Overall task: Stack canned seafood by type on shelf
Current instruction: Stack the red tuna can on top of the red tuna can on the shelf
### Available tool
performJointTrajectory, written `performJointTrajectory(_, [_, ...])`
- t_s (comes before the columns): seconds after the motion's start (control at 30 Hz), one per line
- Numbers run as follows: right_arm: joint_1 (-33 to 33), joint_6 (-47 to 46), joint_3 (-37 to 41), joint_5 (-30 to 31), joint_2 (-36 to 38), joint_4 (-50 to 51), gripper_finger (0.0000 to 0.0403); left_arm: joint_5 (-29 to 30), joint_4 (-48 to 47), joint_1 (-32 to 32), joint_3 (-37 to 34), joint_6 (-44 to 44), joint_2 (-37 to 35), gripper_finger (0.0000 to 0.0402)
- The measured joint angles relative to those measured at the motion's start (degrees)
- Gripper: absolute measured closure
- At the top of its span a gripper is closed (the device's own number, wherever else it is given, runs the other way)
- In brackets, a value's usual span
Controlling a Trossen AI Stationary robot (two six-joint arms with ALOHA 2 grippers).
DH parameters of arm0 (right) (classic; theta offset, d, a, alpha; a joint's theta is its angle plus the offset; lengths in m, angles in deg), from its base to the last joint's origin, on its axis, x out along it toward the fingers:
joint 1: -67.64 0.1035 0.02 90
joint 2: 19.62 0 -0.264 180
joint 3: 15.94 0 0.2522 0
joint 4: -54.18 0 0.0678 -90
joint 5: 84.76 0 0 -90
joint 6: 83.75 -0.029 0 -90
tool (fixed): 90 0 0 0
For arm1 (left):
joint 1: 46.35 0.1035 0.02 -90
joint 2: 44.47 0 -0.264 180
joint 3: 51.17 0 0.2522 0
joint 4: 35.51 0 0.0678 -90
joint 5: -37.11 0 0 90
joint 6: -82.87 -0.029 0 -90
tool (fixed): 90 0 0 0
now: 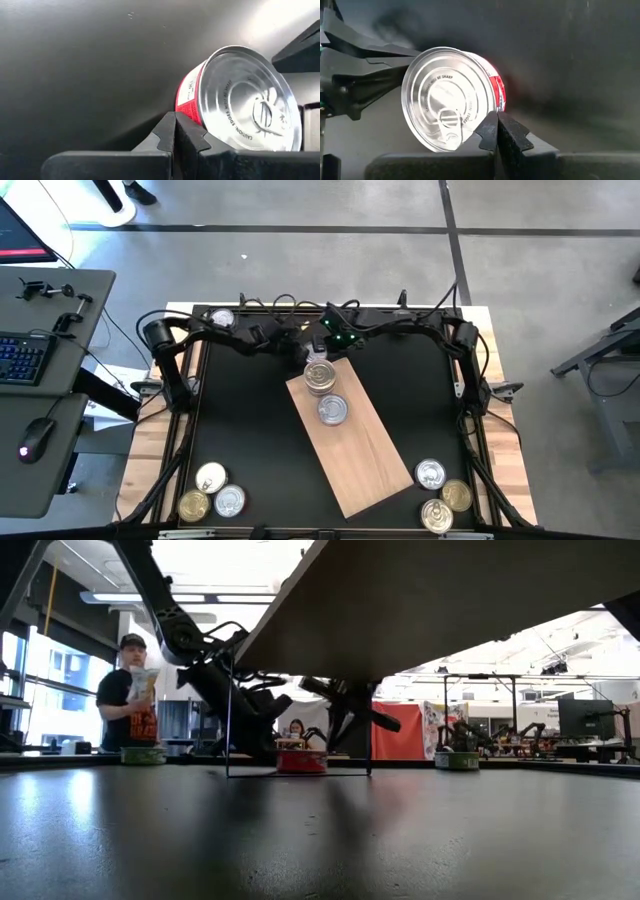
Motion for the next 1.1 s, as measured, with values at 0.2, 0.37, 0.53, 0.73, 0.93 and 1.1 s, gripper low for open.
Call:
performJointTrajectory(0.2, [1.0,-0.1,0.9,0.3,0.2,-0.1,0.0403,0.6,-1.6,1.1,0.0,-0.2,-1.1,0.0401])
performJointTrajectory(0.37, [0.8,-1.4,1.0,1.1,0.2,0.1,0.0403,-3.4,-3.3,3.7,-0.1,-3.1,-4.2,0.0401])
performJointTrajectory(0.53, [0.8,-1.7,1.0,1.0,0.1,-0.5,0.0403,-13.5,-1.7,5.7,0.0,-9.5,-6.4,0.0401])
performJointTrajectory(0.73, [0.7,-4.6,1.0,1.2,-0.9,-3.3,0.0403,-15.9,-2.3,6.0,-0.1,-15.9,-4.9,0.0401])
performJointTrajectory(0.93, [0.5,-7.1,0.9,0.1,-2.3,-5.2,0.0403,-16.3,-0.9,6.3,0.0,-16.2,-4.8,0.0401])
performJointTrajectory(1.1, [0.5,-7.5,0.6,1.4,-2.2,-6.0,0.0403,-22.0,-1.4,8.1,0.0,-17.1,-5.2,0.0401])
